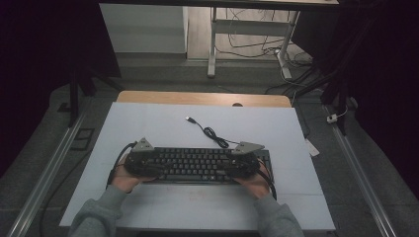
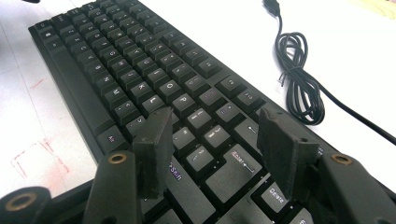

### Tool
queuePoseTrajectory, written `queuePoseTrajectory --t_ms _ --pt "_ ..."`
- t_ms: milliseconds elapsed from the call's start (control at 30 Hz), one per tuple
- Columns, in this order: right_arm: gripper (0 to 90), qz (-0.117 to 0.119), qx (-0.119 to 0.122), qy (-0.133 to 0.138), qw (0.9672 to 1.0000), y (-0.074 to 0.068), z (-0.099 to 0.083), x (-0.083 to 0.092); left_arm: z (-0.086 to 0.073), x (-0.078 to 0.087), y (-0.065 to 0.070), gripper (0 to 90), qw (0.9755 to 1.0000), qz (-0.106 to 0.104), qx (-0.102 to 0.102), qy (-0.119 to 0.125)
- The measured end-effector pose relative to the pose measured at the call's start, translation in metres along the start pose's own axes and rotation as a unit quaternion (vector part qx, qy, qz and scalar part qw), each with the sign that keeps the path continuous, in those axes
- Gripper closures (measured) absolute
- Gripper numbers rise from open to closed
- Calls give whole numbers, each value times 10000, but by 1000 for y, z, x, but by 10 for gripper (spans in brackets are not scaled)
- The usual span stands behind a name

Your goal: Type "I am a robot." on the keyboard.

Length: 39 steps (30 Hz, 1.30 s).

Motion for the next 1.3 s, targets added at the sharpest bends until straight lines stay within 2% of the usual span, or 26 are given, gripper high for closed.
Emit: queuePoseTrajectory --t_ms 233,367,633,800,1300 --pt "457 0 -8 -4 10000 0 0 0 -6 0 -10 375 9997 158 79 -149" --pt "457 0 -7 -8 10000 0 0 0 -10 -2 -14 464 9995 202 70 -236" --pt "457 1 -5 -18 10000 1 -1 0 -16 -8 -17 737 9987 246 31 -435" --pt "457 14 -21 -11 10000 1 -1 0 -20 -12 -17 884 9979 272 -88 -583" --pt "457 13 -17 -11 10000 1 -1 -1 -26 -19 -20 888 9962 359 -116 -785"
Point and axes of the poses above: each handheld gripper's, and its own axes: x roughly backward along the jaws, z roughly out of its top, y roughly to its right, the point moved 8 cm from there along -x, roughly forward along the jaws, and after that the axes turned 5 degrees about -y, right-handed, at the moved point
